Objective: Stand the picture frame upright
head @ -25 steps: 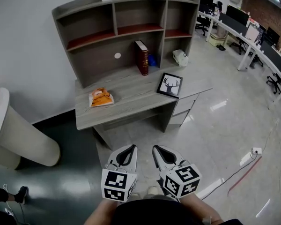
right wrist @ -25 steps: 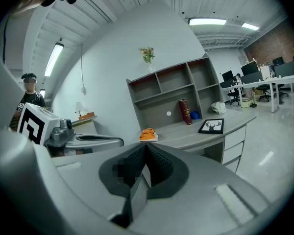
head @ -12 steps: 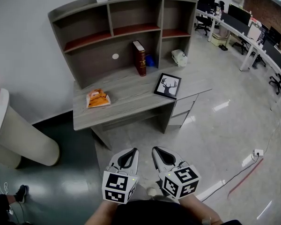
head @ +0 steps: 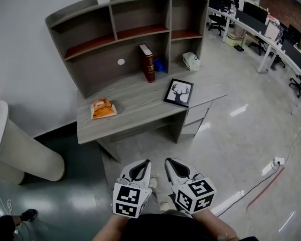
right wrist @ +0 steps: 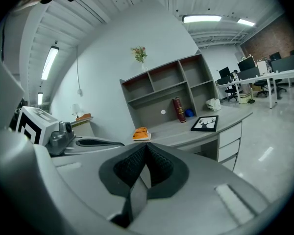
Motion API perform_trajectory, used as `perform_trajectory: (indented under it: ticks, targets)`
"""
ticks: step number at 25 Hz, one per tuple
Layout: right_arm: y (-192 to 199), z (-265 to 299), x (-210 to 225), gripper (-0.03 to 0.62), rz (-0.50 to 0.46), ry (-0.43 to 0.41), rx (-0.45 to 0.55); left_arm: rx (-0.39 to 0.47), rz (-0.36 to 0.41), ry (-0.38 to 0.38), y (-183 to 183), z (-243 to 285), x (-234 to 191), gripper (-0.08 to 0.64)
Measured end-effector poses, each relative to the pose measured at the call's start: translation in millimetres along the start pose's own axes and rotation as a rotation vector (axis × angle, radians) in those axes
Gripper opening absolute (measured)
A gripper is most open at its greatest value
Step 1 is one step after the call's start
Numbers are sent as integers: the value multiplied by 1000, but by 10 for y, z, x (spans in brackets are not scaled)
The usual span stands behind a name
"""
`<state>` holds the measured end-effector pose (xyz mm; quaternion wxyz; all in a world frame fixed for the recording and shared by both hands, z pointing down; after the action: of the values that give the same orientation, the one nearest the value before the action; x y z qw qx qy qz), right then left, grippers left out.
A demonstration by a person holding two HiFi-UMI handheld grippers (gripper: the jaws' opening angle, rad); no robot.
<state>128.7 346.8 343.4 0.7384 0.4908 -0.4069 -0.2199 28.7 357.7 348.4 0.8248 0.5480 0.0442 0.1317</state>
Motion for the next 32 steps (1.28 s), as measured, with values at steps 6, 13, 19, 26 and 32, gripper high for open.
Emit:
perform_trajectory:
  ticks: [6, 13, 19, 26, 32]
  targets:
    - [-118, 90, 177, -3, 0, 26, 2, 10, 5, 14, -144, 243, -70, -2]
    - [-236, 301, 425, -3, 6, 51, -8, 11, 15, 31, -253, 548, -169, -2]
    - [-313, 514, 611, -3, 7, 61, -31, 0, 3, 51, -331, 831, -269, -2]
    - [-480, 761, 809, -3, 6, 83, -35, -5, 2, 80, -472, 1141, -419, -2]
    - [-588, 956, 942, -3, 10, 109, -32, -1, 8, 104, -565, 1377, -566, -2]
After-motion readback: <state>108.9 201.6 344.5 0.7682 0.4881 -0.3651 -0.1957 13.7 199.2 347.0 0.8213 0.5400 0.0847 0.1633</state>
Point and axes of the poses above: the fingertips, and each gripper's own axes: z forward along the fingers, x to its right, y out of its underside, the point moved 4 cm from there along -z, backward along the fingers, and after that the axes turned 13 degrees about -y, right-handed, at the moved point
